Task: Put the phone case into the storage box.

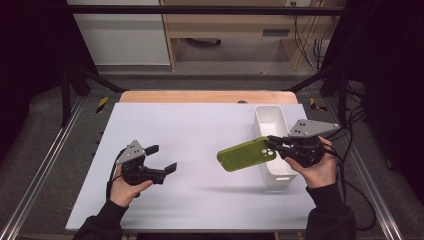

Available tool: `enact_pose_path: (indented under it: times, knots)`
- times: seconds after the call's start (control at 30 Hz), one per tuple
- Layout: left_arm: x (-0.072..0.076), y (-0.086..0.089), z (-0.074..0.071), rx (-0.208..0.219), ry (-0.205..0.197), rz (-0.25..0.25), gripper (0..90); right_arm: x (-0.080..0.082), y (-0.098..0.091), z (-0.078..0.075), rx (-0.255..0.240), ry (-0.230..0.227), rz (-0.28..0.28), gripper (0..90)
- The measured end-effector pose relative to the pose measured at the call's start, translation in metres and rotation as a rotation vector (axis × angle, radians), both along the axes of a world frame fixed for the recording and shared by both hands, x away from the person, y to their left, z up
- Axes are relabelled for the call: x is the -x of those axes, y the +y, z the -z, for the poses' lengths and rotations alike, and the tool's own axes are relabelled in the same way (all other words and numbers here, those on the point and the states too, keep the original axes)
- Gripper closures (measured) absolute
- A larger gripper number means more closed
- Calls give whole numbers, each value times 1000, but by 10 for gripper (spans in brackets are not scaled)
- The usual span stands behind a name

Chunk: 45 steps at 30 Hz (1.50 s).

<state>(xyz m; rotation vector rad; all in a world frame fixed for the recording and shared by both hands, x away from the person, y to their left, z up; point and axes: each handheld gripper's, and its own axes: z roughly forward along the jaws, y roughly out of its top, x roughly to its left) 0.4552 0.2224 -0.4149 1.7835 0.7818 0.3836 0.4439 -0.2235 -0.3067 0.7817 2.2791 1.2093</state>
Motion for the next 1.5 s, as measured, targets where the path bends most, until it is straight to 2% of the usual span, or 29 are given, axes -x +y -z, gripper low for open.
enact_pose_path:
  times: [0.47,0.87,1.13,1.4,1.5]
  knots:
    - [0,20,12,-2,-11,-42,35,-6,-1,-25,83,-70,32,807]
    - [-1,31,18,-12,-13,-70,35,-13,-5,-37,134,-100,75,806]
    - [-3,37,21,-26,-34,-79,34,-19,-8,-46,194,-130,103,806]
    - [-3,41,23,-32,-32,-85,35,-25,-8,-56,258,-153,128,806]
    - [-4,41,23,-35,-30,-85,34,-26,-8,-57,268,-153,135,806]
